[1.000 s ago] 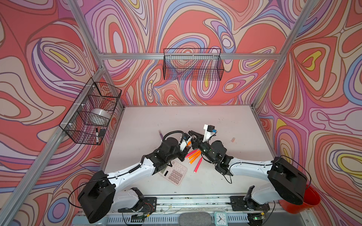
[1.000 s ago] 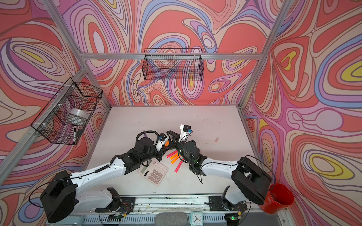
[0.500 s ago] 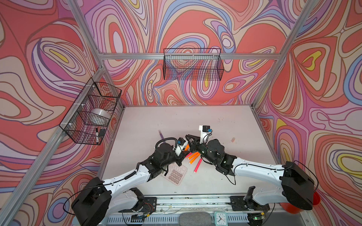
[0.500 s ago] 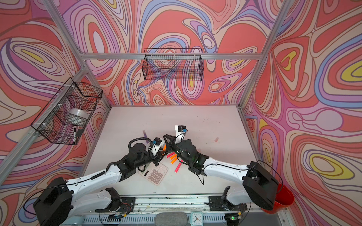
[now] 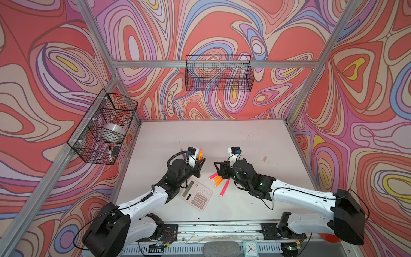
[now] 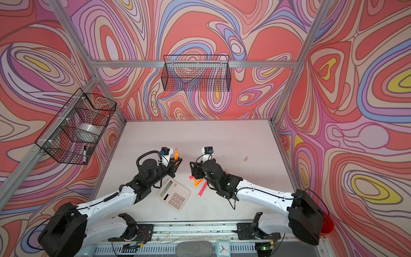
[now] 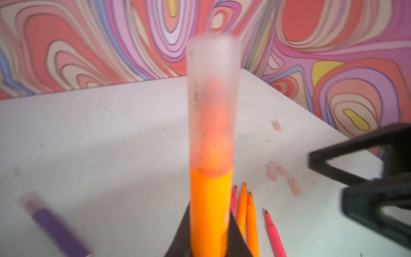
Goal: Insert the pens into the pen caps
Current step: 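Lower the capped orange marker with the left gripper while the right gripper withdraws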
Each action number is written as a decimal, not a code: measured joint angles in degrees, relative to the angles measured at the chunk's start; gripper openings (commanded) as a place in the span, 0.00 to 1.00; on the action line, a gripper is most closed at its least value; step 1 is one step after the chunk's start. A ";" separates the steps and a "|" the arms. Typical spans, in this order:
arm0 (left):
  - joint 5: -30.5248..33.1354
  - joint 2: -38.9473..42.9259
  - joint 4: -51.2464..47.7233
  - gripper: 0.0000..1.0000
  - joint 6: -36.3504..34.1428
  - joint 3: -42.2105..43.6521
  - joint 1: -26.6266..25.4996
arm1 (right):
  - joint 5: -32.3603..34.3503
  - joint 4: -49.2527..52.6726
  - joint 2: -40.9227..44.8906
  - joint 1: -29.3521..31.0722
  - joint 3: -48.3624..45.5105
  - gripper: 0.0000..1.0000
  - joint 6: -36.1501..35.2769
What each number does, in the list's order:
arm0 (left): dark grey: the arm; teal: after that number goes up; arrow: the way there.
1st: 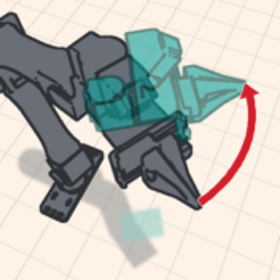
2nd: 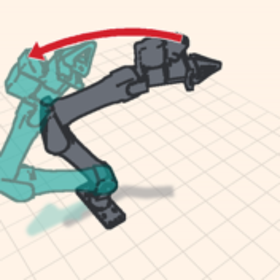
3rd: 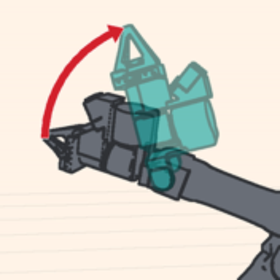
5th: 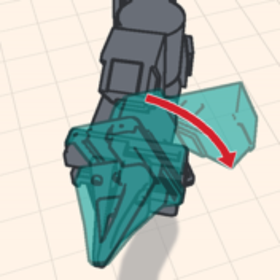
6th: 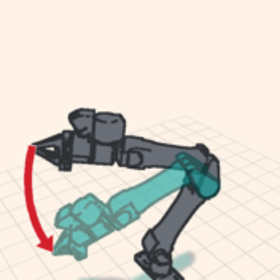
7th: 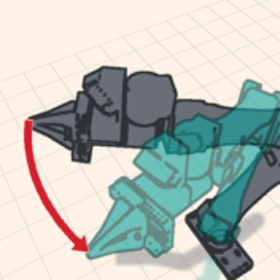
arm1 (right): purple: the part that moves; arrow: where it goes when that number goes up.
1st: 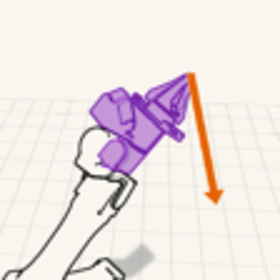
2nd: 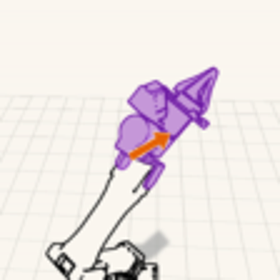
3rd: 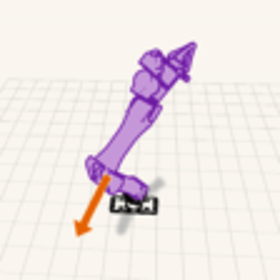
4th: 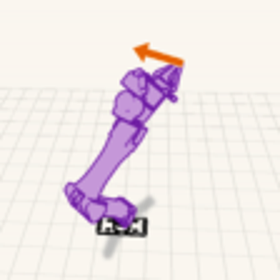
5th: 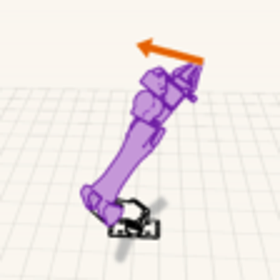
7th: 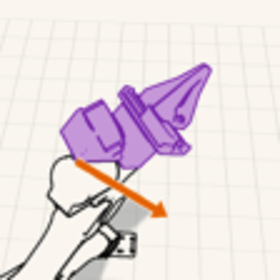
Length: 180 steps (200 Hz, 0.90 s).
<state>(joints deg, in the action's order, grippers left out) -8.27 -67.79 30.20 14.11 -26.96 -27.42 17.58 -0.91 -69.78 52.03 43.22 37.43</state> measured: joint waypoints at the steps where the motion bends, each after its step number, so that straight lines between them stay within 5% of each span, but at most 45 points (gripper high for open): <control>1: 0.07 -0.13 -0.17 0.00 0.24 -0.15 0.33 | 0.15 0.35 0.37 -0.31 -0.09 0.67 0.11; 54: 6.29 -8.50 -11.63 0.00 14.03 -5.99 14.69 | 10.12 11.45 10.91 -5.31 -3.78 0.73 3.06; 101: 8.59 -19.15 -18.36 0.00 19.80 -8.98 15.80 | 16.59 15.96 12.26 -8.92 -8.92 0.73 6.38; 180: 12.87 -30.99 -29.90 0.00 29.49 -21.55 16.50 | 17.38 15.58 10.82 -9.68 -8.96 0.73 6.80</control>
<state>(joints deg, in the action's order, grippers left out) 4.60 -98.78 0.30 43.59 -48.51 -10.92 34.96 14.68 -58.96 42.35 34.26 44.23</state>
